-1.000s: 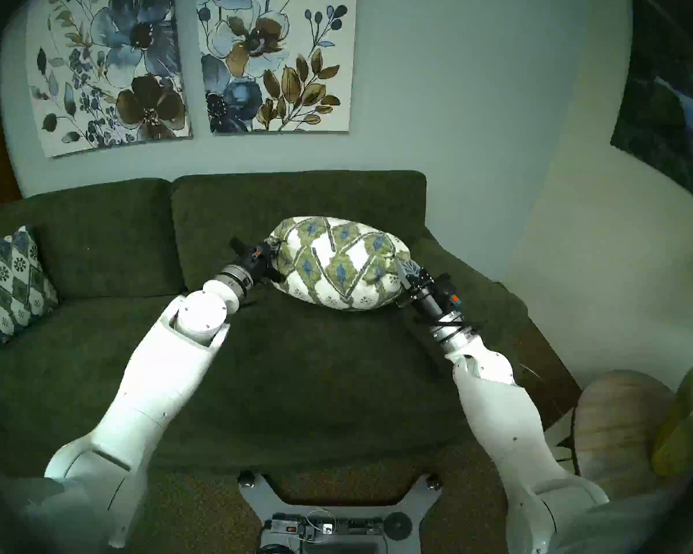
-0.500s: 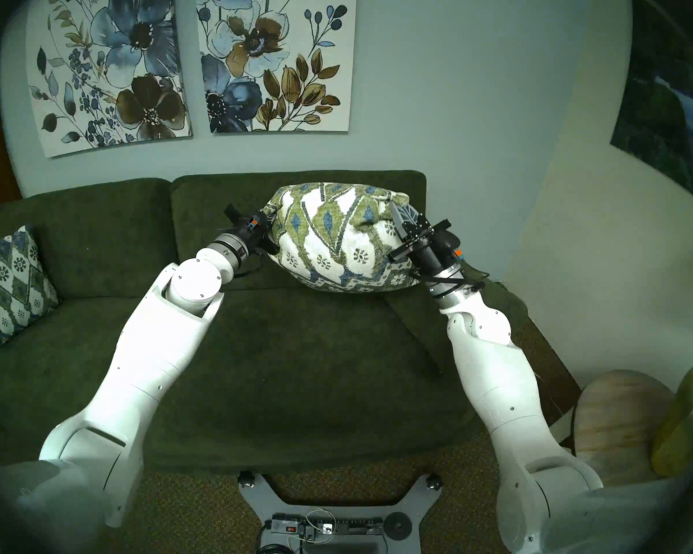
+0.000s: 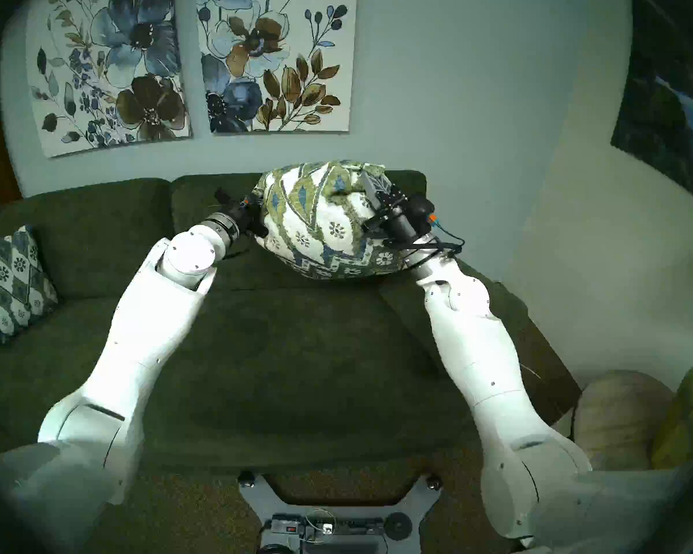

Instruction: Fluff a cushion

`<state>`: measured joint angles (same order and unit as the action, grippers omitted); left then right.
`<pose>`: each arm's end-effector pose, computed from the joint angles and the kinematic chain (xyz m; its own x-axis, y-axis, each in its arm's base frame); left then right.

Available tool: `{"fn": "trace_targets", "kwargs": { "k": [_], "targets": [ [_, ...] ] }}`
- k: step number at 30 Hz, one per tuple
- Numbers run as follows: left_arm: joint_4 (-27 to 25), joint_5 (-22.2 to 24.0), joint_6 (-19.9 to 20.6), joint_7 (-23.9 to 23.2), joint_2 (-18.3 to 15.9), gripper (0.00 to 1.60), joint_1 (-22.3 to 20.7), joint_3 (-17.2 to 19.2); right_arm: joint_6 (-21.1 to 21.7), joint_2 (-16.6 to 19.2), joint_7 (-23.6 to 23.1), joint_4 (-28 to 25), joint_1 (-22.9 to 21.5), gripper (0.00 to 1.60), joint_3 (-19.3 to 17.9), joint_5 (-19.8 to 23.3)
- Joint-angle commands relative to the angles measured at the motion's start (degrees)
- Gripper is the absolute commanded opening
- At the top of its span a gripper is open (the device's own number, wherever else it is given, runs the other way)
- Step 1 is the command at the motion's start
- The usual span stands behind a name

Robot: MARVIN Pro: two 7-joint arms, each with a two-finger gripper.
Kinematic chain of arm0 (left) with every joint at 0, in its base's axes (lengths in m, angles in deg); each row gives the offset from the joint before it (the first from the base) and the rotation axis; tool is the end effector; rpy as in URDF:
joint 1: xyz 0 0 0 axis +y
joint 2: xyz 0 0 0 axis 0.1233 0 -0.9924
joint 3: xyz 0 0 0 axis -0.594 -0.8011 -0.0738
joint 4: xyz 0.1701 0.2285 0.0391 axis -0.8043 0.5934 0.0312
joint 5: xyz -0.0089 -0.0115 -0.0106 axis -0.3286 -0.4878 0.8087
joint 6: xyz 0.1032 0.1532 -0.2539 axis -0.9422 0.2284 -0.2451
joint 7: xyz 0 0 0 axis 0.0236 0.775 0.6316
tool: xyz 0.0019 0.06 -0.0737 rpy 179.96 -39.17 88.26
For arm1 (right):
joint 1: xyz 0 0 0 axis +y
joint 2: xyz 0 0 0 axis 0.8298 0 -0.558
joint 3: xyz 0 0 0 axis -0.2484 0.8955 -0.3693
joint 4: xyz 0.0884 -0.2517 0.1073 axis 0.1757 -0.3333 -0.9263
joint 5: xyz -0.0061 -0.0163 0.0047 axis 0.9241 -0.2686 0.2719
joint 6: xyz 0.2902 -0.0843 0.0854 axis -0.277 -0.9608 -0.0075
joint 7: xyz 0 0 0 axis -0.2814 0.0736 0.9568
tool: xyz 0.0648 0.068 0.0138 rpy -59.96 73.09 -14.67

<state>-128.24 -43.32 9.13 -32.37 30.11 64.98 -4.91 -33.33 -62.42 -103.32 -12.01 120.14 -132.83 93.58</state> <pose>0.5616 0.0812 -0.1863 -0.1153 -0.6641 0.7387 -0.1767 -0.7181 -0.6732 0.5077 0.0760 -0.1951 -0.5525 -0.2837 0.7837 0.6231 -0.7651 0.1624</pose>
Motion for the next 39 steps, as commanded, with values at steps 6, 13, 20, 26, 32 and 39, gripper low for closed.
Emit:
{"fn": "trace_targets", "kwargs": {
  "k": [6, 13, 20, 26, 32, 39],
  "targets": [
    [7.7, -1.2, 3.2, -1.4, 3.4, 0.00, -7.8, -1.7, 5.4, -2.5, 3.7, 8.7, -5.6, 0.00, 1.6, -2.3],
    [14.2, -2.0, 5.3, -2.2, 4.7, 0.00, -7.3, -3.3, 8.2, -1.9, 6.4, 16.6, -4.8, 0.00, 1.6, -3.6],
    [20.5, -2.8, 6.6, -2.6, 6.2, 0.00, -5.4, -5.2, 10.4, -1.2, 8.8, 25.0, -2.8, 0.00, 1.8, -5.0],
    [25.4, -3.1, 6.2, -2.7, 8.4, 0.00, -3.0, -7.3, 11.5, -0.8, 10.6, 31.2, -1.8, 0.00, 2.2, -6.0],
    [29.9, -3.3, 4.4, -2.1, 10.1, 0.00, 0.0, -8.9, 11.9, -0.3, 11.4, 35.8, -0.8, 0.00, 2.9, -6.8],
    [34.0, -3.3, 1.7, -1.1, 11.1, 0.00, 3.3, -9.8, 11.3, -0.1, 11.0, 39.9, 2.7, 0.00, 4.3, -7.6]
  ]
}}
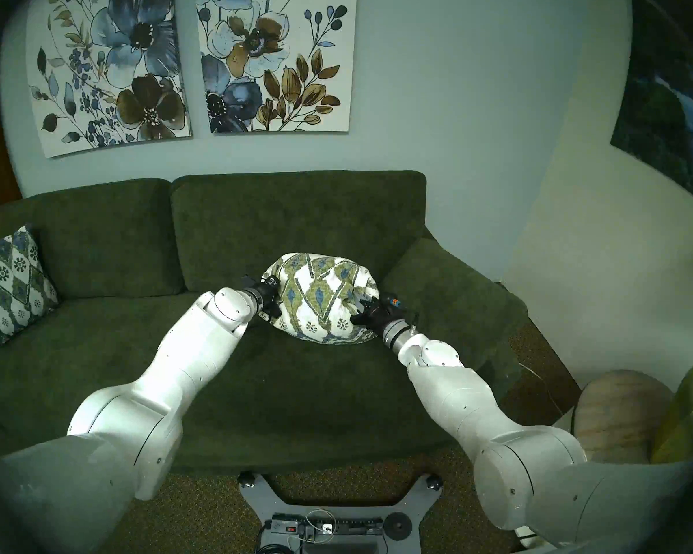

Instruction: Fluff a cushion

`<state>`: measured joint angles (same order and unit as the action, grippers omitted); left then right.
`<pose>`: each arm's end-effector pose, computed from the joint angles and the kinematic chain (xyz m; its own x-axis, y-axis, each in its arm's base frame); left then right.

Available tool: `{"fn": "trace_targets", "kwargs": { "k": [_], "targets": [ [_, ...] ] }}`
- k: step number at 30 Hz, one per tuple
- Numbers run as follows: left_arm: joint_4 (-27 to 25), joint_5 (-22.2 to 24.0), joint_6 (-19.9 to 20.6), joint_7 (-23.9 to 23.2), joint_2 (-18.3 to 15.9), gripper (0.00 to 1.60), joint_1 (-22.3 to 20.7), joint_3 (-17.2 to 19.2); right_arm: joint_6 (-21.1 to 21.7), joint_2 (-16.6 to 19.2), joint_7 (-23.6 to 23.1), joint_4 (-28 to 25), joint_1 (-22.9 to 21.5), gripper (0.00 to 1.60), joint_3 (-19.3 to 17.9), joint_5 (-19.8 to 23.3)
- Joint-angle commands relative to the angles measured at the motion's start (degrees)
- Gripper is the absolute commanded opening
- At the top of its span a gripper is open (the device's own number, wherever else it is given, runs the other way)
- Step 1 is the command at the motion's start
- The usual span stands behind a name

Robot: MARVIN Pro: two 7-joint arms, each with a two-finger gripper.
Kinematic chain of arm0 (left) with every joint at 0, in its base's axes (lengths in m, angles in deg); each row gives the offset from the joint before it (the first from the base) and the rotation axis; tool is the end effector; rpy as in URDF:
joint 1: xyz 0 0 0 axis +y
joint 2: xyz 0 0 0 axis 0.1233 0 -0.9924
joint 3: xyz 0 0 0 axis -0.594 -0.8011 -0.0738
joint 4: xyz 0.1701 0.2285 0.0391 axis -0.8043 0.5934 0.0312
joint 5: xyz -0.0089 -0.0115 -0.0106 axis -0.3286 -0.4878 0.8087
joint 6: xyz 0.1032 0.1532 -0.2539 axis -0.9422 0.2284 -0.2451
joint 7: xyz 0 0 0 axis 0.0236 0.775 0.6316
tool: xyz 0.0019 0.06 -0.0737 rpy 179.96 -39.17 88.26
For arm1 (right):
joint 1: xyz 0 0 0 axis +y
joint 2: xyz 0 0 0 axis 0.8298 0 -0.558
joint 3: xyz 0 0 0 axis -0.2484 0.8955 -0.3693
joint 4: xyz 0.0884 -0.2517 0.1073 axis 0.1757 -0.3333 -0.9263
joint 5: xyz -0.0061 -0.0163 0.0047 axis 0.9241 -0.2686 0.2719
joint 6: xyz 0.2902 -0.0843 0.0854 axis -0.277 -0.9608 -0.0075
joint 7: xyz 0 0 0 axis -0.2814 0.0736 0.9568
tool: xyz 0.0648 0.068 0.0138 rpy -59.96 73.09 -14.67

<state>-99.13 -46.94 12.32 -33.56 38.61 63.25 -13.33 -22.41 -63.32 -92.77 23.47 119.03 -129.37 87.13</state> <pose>0.5412 0.0481 -0.3881 0.2870 -0.7002 0.6538 -0.4782 -0.6961 -0.5355 0.4827 0.0764 -0.4352 0.1828 -0.1162 0.9763 0.5269 -0.8268 -0.1971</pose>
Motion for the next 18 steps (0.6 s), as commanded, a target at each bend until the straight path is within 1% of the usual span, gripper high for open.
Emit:
{"fn": "trace_targets", "kwargs": {
  "k": [1, 11, 18],
  "targets": [
    [4.9, 0.4, -1.5, 0.1, 2.6, 0.00, 5.1, -1.4, 0.3, 0.8, 0.5, 4.4, 3.8, 0.00, 0.9, -1.1],
    [10.0, 1.0, -5.4, 1.4, 1.5, 0.00, 8.4, -1.0, -1.1, 2.3, -0.6, 9.1, 8.3, 0.00, 2.2, -1.7],
    [13.3, 1.9, -8.7, 2.0, 1.8, 0.00, 8.7, -0.7, -2.8, 2.8, -1.4, 11.4, 9.5, 0.00, 2.6, -1.9]
  ]
}}
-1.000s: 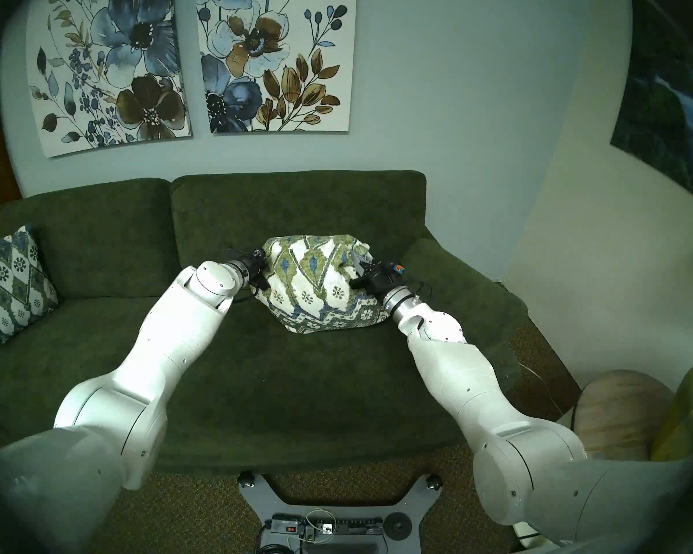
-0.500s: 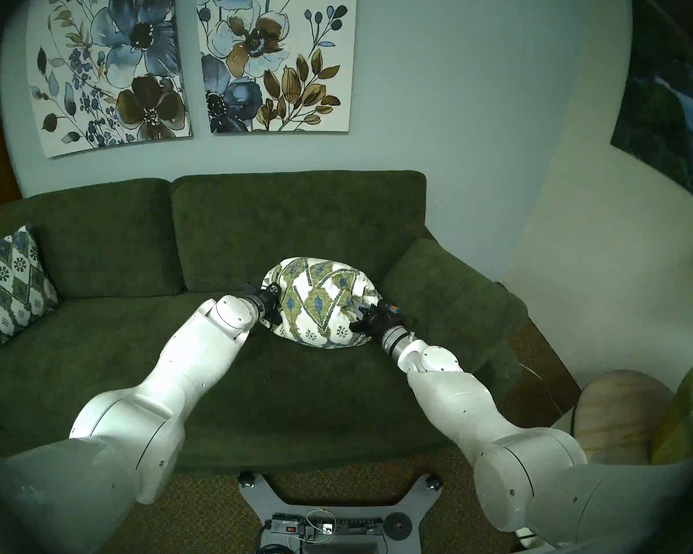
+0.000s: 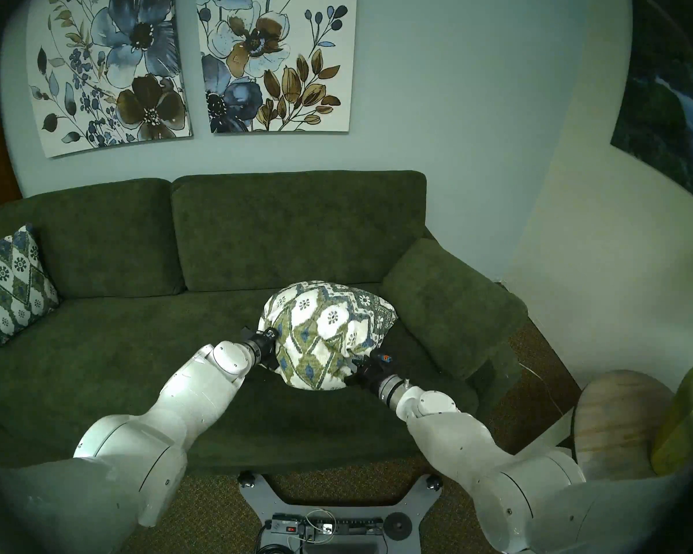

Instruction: Fluff a cushion

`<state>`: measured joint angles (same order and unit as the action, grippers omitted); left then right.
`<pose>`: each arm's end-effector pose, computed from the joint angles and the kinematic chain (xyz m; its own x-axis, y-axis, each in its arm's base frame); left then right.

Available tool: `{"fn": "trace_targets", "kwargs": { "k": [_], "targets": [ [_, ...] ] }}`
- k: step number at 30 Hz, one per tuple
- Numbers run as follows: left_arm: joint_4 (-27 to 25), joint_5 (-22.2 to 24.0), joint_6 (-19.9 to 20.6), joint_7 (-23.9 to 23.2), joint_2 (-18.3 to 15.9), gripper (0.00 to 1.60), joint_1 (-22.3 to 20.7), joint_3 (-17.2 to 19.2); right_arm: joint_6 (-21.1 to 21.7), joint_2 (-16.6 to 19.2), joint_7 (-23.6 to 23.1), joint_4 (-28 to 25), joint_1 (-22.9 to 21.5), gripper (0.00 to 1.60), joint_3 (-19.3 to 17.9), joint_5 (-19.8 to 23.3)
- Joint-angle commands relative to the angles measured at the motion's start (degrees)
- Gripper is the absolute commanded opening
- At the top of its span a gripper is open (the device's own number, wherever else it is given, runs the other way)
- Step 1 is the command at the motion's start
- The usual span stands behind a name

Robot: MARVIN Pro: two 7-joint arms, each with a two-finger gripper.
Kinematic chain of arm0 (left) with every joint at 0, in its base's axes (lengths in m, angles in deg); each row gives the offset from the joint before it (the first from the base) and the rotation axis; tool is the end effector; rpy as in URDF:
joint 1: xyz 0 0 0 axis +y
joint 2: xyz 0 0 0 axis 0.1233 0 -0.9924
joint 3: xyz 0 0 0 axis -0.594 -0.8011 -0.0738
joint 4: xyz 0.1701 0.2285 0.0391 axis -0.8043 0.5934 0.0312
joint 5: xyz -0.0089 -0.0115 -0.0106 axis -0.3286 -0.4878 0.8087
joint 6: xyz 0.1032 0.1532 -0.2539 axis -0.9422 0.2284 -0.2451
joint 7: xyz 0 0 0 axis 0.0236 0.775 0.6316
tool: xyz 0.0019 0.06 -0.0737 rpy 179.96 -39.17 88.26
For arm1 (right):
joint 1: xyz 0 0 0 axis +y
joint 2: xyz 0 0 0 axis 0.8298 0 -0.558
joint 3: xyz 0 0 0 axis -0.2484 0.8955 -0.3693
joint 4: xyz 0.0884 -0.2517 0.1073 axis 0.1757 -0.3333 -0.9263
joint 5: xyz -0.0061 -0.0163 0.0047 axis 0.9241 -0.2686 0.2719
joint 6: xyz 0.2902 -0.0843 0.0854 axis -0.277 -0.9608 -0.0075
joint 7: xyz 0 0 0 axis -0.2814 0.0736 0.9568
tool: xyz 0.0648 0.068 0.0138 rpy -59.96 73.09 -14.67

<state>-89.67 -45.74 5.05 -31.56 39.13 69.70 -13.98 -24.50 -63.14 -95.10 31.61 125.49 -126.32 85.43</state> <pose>0.4665 0.0625 -0.4897 0.3828 -0.6891 0.6153 -0.5506 -0.7050 -0.4469 0.3911 0.0804 -0.5288 0.3904 -0.0348 0.9200 0.5515 -0.7913 -0.2639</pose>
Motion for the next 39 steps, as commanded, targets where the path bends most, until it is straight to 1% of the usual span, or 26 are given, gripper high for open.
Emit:
{"fn": "trace_targets", "kwargs": {
  "k": [1, 8, 12, 18, 22, 24, 25, 28, 29, 31, 35, 39],
  "targets": [
    [4.2, 0.7, -2.0, 0.1, 1.2, 0.00, 2.2, -0.1, -1.1, 2.7, 0.7, 3.5, 3.2, 0.00, -0.5, -0.2],
    [6.3, 1.2, -5.8, 0.9, 1.4, 0.00, 2.1, -0.4, -4.4, 3.3, 0.0, 4.5, 4.6, 0.00, -1.0, 0.0],
    [7.0, 0.9, -8.6, 1.1, 1.6, 0.00, 1.8, -1.2, -8.0, 4.1, -0.4, 5.1, 5.3, 0.00, -1.7, 0.3],
    [7.2, 0.0, -13.4, 0.9, 1.7, 0.00, 2.6, -2.9, -13.0, 5.4, -1.4, 6.0, 6.1, 0.00, -3.4, 1.3],
    [6.8, -0.4, -16.0, 0.7, 1.3, 0.00, 3.8, -3.6, -15.0, 6.4, -2.0, 6.8, 6.5, 0.00, -4.4, 2.2],
    [6.8, -0.5, -17.6, 0.8, 0.8, 0.00, 4.1, -3.8, -16.2, 6.6, -2.5, 7.4, 6.5, 0.26, -5.0, 2.7],
    [6.8, -0.5, -18.2, 0.8, 0.6, 0.00, 4.2, -3.8, -16.6, 6.7, -2.8, 7.6, 6.6, 0.53, -5.2, 2.8],
    [7.1, -0.3, -20.1, 0.8, 0.2, 0.00, 4.3, -3.8, -18.3, 7.0, -3.9, 7.9, 6.6, 1.01, -6.0, 3.6],
    [7.3, -0.4, -20.8, 0.8, 0.1, 0.00, 4.4, -3.8, -18.8, 7.1, -4.4, 8.0, 6.6, 1.30, -6.3, 3.9],
    [7.6, -0.4, -21.8, 0.8, 0.1, 0.00, 4.4, -4.0, -19.9, 7.3, -5.2, 7.7, 6.6, 1.60, -6.8, 4.4],
    [8.7, -0.8, -23.0, 1.2, 0.6, 0.00, 3.9, -4.5, -22.7, 8.0, -7.3, 6.3, 6.4, 1.60, -8.4, 6.2],
    [8.9, -0.9, -23.7, 1.7, 0.9, 0.00, 3.5, -4.8, -26.9, 9.2, -10.1, 2.4, 5.9, 1.60, -10.2, 7.8]
  ]
}}
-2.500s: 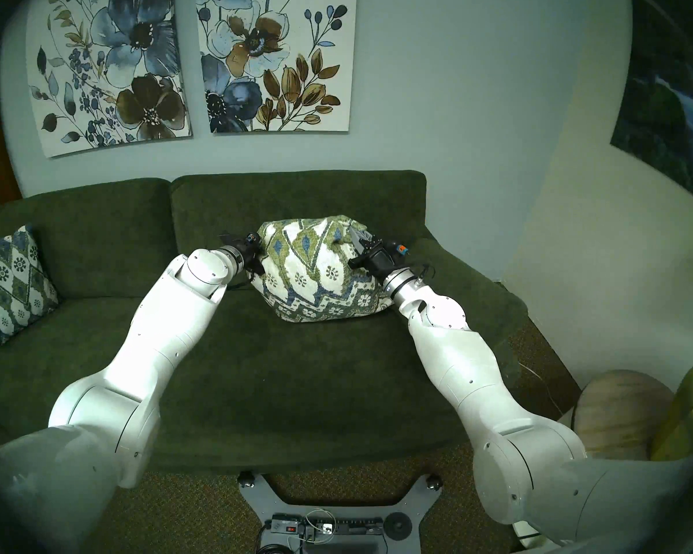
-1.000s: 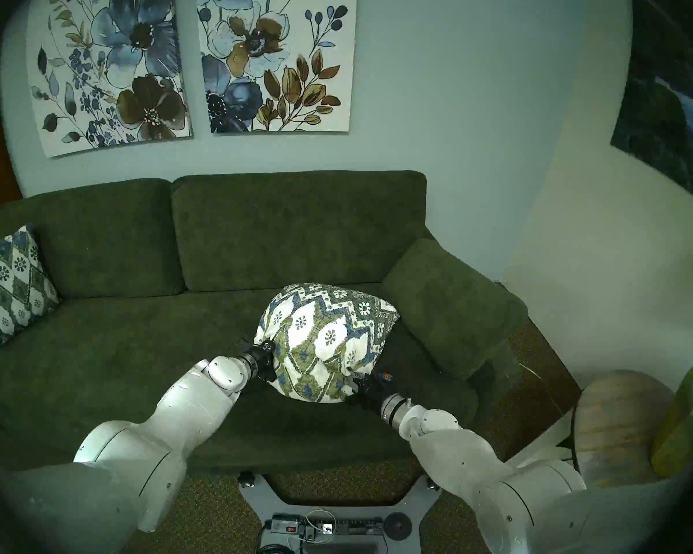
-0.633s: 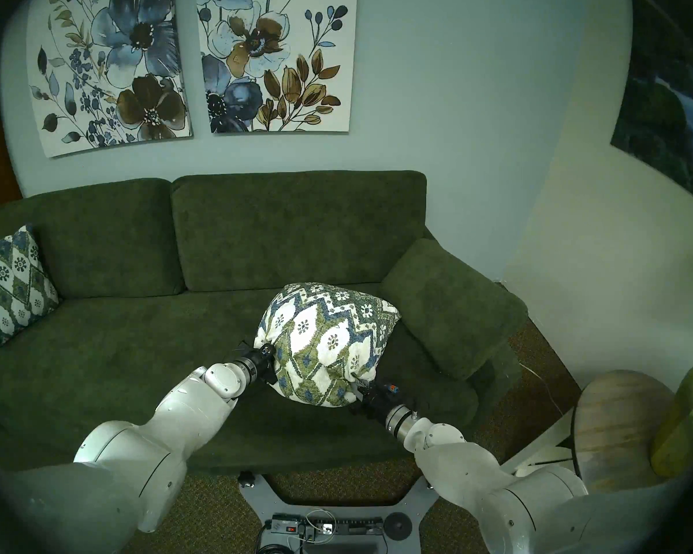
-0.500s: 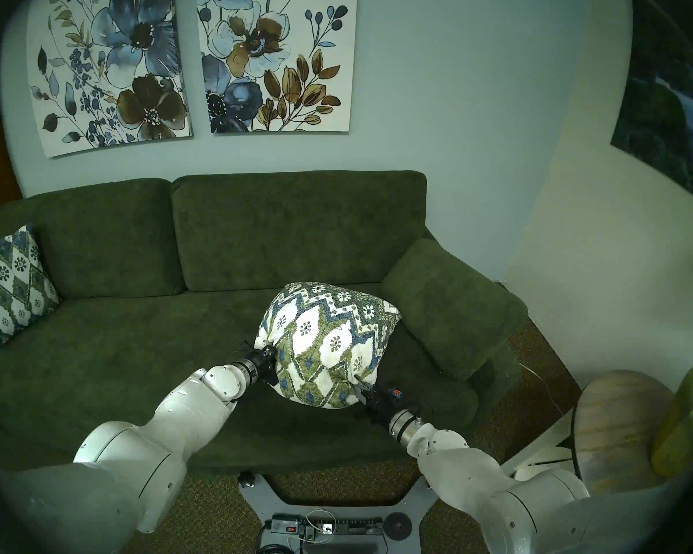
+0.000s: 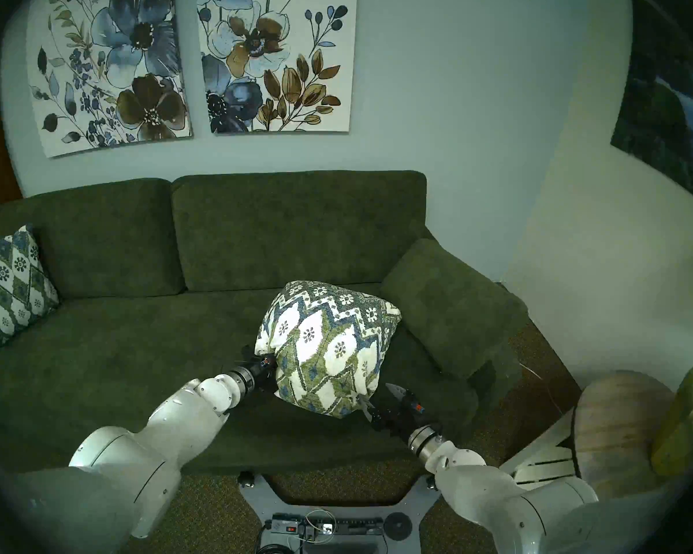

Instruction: Fluff a cushion

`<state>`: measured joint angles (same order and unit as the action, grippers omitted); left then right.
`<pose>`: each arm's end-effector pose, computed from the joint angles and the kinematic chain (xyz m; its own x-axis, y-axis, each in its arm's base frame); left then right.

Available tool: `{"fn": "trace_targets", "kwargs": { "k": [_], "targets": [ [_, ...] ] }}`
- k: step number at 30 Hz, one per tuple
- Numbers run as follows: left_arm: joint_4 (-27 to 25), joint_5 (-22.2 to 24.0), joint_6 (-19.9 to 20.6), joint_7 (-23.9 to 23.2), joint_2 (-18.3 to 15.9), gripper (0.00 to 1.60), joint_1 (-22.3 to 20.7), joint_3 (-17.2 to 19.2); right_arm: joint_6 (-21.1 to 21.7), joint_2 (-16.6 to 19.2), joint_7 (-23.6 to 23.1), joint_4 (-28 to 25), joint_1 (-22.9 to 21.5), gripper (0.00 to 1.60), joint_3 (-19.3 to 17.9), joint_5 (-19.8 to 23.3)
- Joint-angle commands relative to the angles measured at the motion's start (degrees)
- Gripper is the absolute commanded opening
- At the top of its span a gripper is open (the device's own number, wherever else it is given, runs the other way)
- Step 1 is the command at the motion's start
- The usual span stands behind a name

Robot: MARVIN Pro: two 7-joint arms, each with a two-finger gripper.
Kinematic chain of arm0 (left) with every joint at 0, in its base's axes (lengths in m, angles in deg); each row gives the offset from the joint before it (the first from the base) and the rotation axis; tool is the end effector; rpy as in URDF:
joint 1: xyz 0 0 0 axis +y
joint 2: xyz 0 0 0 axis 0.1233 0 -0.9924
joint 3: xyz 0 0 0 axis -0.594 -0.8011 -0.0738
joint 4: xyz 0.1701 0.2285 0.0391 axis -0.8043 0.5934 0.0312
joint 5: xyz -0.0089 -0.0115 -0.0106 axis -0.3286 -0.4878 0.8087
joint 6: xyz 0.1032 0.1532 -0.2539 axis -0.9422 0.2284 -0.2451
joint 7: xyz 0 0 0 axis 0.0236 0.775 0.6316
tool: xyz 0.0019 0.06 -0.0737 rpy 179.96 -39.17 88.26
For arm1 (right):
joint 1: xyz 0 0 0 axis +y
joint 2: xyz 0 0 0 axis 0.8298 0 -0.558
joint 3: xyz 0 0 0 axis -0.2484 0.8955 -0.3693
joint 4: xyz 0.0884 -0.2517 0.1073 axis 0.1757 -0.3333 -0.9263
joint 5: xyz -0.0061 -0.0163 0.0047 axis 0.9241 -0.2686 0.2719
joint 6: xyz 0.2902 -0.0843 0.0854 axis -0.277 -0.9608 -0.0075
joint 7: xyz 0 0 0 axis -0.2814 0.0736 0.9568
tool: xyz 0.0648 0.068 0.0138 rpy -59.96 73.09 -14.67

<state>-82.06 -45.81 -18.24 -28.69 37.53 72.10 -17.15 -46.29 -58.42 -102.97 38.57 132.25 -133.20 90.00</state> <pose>0.4224 0.0724 -0.5205 0.1557 -0.6917 0.7052 -0.6066 -0.6304 -0.4844 0.3079 0.0056 -0.5681 0.2372 -0.0754 0.9685 0.5034 -0.8431 -0.1889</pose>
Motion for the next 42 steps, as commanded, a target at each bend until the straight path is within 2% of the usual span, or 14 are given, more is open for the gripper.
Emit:
{"fn": "trace_targets", "kwargs": {
  "k": [1, 6, 7, 11, 17, 19, 24, 31, 36, 38, 39, 42],
  "targets": [
    [1.2, -0.8, -0.4, -1.0, 2.5, 0.00, 1.1, -1.6, -6.0, 4.7, -2.4, -5.5, -1.5, 1.60, -3.5, 3.3],
    [1.0, -0.6, -1.2, -0.2, 2.6, 0.00, 1.0, -1.6, -9.4, 5.7, -5.2, -10.3, -4.5, 1.60, -5.1, 4.3],
    [1.0, -0.6, -1.4, -0.1, 2.6, 0.00, 1.0, -1.6, -9.8, 5.8, -5.6, -9.7, -5.6, 1.60, -5.3, 4.4],
    [0.9, -0.5, -2.1, 0.5, 2.5, 0.00, 1.0, -1.5, -9.8, 6.3, -7.8, -13.4, -7.6, 1.60, -5.9, 4.6],
    [1.1, -0.5, -2.8, 0.8, 2.7, 0.00, 1.1, -1.8, -9.8, 3.8, -11.6, -16.4, -6.9, 1.60, -5.2, 4.7],
    [1.2, -0.5, -2.9, 0.8, 3.0, 0.00, 1.0, -1.9, -9.8, 2.2, -12.1, -18.5, -4.7, 1.60, -4.3, 4.7],
    [1.4, -0.4, -2.9, 1.1, 3.5, 0.00, 1.0, -2.2, -8.3, 0.2, -12.4, -18.9, 1.6, 1.60, -2.2, 4.6],
    [2.6, -0.4, -2.8, 1.4, 2.8, 0.00, 1.2, -2.2, -5.9, 2.5, -12.5, -18.9, 6.7, 1.60, -1.6, 6.0],
    [3.1, -0.5, -2.8, 1.4, 2.8, 0.00, 0.8, -2.4, -3.4, 3.2, -14.7, -18.0, 10.2, 1.60, -0.6, 7.0],
    [3.3, -0.6, -2.8, 1.3, 2.9, 0.00, 0.5, -2.6, -2.3, 3.3, -16.1, -19.4, 12.6, 1.60, -0.4, 7.9],
    [3.4, -0.6, -2.7, 1.2, 3.0, 0.00, 0.4, -2.7, -2.0, 3.3, -16.8, -18.5, 12.1, 1.60, -0.1, 8.1],
    [3.5, -0.8, -2.5, 1.1, 3.5, 0.00, -0.2, -3.1, -2.1, 3.7, -18.3, -22.5, 15.1, 1.60, -0.1, 9.3]
  ]
}}
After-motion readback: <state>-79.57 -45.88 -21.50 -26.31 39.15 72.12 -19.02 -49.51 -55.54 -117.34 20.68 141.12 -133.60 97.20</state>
